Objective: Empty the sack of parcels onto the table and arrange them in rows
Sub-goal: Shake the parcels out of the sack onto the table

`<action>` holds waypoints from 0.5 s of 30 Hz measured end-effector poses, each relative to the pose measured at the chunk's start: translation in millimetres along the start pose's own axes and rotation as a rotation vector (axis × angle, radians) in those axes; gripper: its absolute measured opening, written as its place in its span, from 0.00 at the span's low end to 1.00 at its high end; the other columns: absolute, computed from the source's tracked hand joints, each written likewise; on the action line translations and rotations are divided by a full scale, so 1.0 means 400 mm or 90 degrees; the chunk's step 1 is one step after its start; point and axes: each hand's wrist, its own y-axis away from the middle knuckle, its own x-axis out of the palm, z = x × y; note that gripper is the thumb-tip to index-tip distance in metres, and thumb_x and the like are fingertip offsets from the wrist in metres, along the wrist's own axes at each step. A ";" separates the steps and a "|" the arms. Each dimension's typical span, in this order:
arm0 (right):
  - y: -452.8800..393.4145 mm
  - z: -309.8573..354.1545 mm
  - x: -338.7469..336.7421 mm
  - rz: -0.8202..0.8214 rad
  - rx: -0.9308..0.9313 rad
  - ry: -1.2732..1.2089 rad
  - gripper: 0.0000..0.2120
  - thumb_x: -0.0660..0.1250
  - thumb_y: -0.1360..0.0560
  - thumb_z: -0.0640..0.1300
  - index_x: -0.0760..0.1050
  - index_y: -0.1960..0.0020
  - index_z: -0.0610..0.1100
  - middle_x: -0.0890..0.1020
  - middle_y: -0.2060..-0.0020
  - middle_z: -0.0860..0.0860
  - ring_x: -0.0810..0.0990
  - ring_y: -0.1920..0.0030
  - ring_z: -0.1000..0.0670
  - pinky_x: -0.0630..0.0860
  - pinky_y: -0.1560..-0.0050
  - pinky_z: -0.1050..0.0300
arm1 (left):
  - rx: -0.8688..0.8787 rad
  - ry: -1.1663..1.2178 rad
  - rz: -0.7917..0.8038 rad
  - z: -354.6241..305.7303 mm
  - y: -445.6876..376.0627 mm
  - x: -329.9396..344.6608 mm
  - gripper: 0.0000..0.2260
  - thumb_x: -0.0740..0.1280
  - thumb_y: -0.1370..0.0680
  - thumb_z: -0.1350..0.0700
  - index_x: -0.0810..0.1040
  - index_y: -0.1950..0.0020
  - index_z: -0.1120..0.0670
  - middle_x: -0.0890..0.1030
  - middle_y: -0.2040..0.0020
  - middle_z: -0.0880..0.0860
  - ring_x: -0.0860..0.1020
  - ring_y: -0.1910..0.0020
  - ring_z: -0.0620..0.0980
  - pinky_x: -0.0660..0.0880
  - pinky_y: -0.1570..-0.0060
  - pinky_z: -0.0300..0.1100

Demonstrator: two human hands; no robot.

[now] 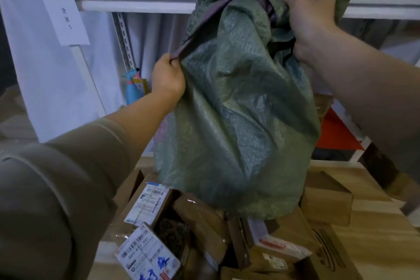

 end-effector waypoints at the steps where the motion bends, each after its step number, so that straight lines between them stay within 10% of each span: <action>1: 0.000 0.002 -0.003 0.006 -0.002 0.002 0.17 0.73 0.28 0.46 0.65 0.51 0.47 0.79 0.49 0.46 0.81 0.48 0.48 0.82 0.47 0.45 | -0.001 -0.018 0.017 -0.005 0.003 0.006 0.12 0.52 0.15 0.56 0.74 0.43 0.57 0.75 0.54 0.55 0.73 0.55 0.52 0.67 0.56 0.43; 7: 0.009 -0.026 -0.020 0.031 0.000 0.046 0.19 0.73 0.28 0.45 0.66 0.45 0.45 0.78 0.48 0.47 0.80 0.49 0.49 0.83 0.49 0.47 | -0.216 -0.099 0.297 0.020 0.064 0.022 0.21 0.57 0.17 0.45 0.70 0.32 0.60 0.77 0.43 0.61 0.76 0.46 0.59 0.74 0.47 0.48; 15: 0.000 0.026 -0.097 -0.017 -0.019 0.026 0.19 0.74 0.31 0.45 0.69 0.46 0.42 0.81 0.50 0.43 0.83 0.50 0.45 0.83 0.51 0.41 | -0.070 -0.121 0.278 -0.039 0.067 0.083 0.21 0.55 0.15 0.48 0.72 0.30 0.59 0.75 0.44 0.57 0.74 0.47 0.56 0.68 0.49 0.43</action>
